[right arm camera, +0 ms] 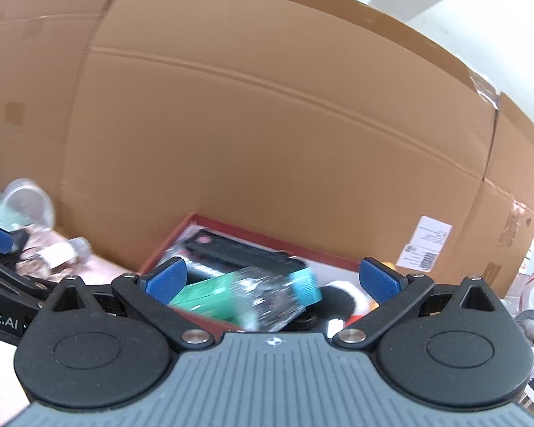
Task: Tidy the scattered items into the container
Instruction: 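Withdraw both grippers from the box back over the table, then grasp the beige scrunchie with the left gripper while the right gripper grasps the snack packet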
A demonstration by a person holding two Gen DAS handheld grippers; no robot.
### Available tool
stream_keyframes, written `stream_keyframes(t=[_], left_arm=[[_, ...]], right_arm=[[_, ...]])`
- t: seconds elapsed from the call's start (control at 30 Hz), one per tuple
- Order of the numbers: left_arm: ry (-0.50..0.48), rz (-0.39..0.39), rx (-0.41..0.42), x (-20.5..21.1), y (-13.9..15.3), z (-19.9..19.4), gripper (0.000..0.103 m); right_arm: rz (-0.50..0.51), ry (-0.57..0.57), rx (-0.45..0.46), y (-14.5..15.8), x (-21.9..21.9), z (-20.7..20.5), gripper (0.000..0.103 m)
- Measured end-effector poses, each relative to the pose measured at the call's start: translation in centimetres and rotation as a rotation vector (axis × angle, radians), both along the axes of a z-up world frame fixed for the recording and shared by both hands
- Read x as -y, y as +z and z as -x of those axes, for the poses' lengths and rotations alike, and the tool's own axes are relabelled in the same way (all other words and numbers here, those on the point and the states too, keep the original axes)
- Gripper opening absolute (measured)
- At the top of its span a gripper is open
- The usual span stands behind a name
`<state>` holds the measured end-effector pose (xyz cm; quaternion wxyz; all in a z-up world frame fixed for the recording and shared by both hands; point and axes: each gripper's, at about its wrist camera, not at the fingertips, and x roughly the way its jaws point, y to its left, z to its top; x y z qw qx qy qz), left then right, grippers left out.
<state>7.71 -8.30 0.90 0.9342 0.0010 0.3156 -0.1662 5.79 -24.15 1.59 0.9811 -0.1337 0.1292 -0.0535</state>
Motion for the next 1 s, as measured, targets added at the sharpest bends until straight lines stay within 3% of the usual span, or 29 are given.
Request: stream_keyframes(t=[0.37, 0.53, 1.0], left_arm=[[0.104, -0.033, -0.053, -5.9, -3.1, 2.4, 0.103], [0.152, 0.006, -0.073, -8.2, -3.6, 1.8, 0.103], [0.129, 0.025, -0.075, -9.1, -4.3, -0.7, 0.102]], right_arm=[[-0.094, 0.095, -0.089, -2.3, -5.1, 3.7, 0.103], [-0.133, 0.125, -0.167, -4.3, -6.3, 3.6, 0.103], [-0.141, 0.208, -0.263, -6.1, -9.5, 1.4, 0.103]])
